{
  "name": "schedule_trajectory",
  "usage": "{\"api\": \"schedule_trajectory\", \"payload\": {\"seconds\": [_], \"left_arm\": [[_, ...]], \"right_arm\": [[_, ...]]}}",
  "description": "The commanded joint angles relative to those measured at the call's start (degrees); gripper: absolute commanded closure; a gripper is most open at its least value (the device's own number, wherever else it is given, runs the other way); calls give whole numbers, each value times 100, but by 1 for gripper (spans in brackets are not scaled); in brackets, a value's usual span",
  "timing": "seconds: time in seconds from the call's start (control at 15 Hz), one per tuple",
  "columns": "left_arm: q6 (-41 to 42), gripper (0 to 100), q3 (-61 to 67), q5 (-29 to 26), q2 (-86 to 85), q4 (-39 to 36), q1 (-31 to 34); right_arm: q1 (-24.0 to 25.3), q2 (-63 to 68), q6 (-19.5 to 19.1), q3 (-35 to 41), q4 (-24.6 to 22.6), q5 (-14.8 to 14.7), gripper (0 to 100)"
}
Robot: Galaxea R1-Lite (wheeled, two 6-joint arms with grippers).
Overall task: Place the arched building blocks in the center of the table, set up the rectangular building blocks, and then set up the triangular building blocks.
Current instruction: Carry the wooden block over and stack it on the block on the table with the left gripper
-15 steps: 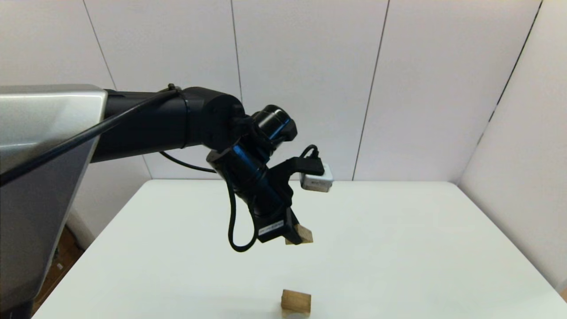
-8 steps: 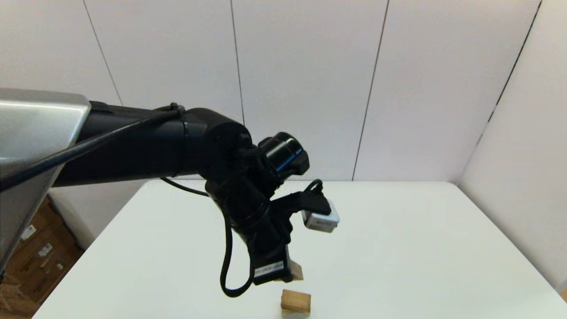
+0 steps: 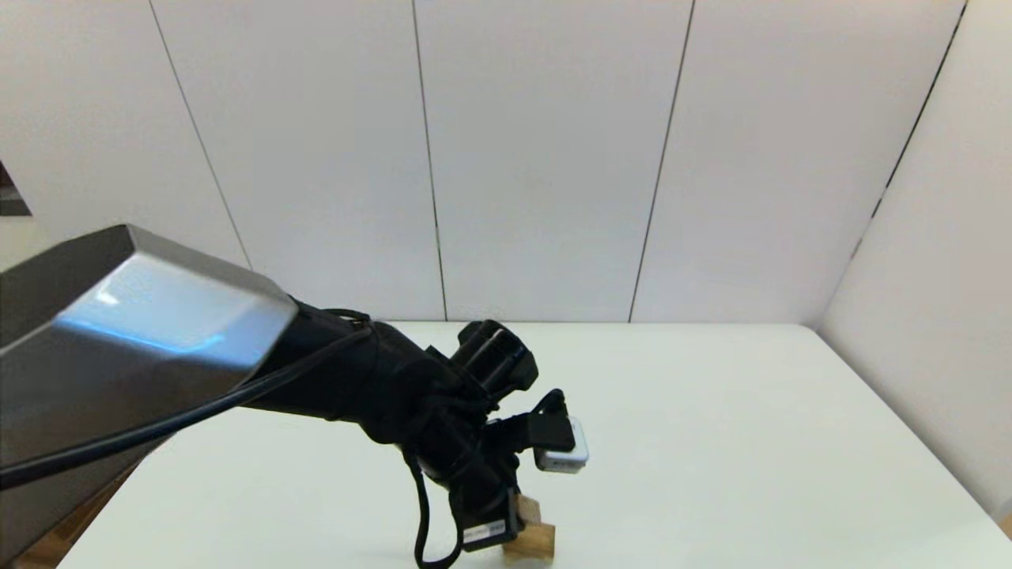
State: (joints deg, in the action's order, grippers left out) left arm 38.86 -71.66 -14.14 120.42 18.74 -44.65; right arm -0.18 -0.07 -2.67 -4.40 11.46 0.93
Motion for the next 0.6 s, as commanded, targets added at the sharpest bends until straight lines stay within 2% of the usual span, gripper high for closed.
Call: {"api": "schedule_trajectory", "payload": {"seconds": [0.07,0.6], "left_arm": [[16,100,64,-19,500,-362,-43],[42,100,46,-62,693,-476,-17]], "right_arm": [[1,-1,-5,1,5,4,0],[1,-1,-5,1,5,4,0]]}}
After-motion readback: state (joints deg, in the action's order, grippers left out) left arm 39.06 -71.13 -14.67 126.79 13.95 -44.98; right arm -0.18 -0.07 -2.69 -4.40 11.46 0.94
